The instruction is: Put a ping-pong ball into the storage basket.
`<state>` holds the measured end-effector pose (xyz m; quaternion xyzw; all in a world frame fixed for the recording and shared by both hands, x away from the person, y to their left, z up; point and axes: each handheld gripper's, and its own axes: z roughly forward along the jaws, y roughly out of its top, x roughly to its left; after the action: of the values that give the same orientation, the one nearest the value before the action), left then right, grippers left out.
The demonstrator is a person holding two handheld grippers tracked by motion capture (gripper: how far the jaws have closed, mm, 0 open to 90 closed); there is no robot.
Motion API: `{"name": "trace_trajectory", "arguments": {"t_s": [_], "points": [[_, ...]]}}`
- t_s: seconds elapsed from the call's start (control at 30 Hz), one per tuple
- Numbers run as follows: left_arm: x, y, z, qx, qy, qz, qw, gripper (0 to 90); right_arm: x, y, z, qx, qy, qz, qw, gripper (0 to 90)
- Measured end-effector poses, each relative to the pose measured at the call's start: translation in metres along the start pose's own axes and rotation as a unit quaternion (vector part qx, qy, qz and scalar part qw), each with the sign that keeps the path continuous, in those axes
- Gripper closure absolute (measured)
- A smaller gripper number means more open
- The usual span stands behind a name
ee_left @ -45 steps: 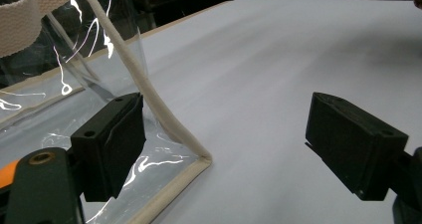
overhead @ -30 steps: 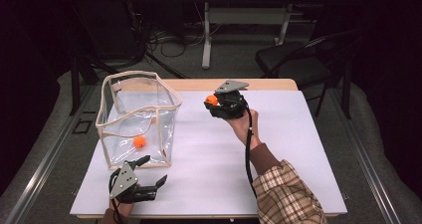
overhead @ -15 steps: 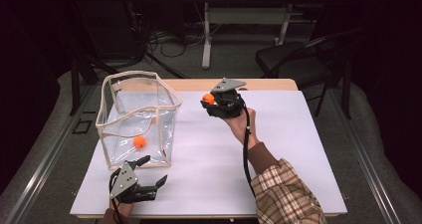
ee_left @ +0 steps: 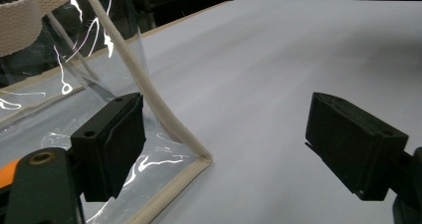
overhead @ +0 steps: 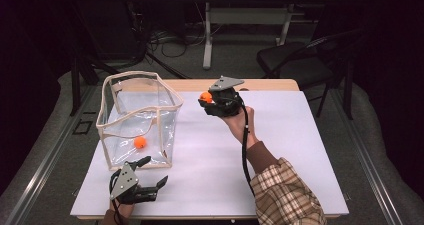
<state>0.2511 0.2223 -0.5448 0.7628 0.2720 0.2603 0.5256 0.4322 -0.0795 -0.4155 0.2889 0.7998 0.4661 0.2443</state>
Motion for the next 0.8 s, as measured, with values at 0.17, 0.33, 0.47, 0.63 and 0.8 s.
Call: {"name": "trace_trajectory", "arguments": {"t_s": [0.17,0.33,0.47,0.63,0.8], "points": [[0.0,0.0,0.0,0.0,0.0,0.0,1.0,15.8,0.002,0.005,0.0,-0.004,0.001,-0.003,1.0,50.9],[0.0,0.0,0.0,0.0,-0.001,0.002,1.0,15.8,0.004,0.009,0.001,-0.005,0.003,-0.007,1.0,51.0],[0.0,0.0,0.0,0.0,0.0,0.0,1.0,15.8,0.005,0.012,0.003,-0.005,0.004,-0.009,0.9999,51.0],[0.0,0.0,0.0,0.0,0.0,0.0,1.0,15.8,0.006,0.014,0.005,-0.005,0.005,-0.01,0.9999,51.0],[0.0,0.0,0.0,0.001,0.0,0.002,1.0,15.8,0.008,0.017,0.006,-0.007,0.006,-0.014,0.9999,51.0]]}}
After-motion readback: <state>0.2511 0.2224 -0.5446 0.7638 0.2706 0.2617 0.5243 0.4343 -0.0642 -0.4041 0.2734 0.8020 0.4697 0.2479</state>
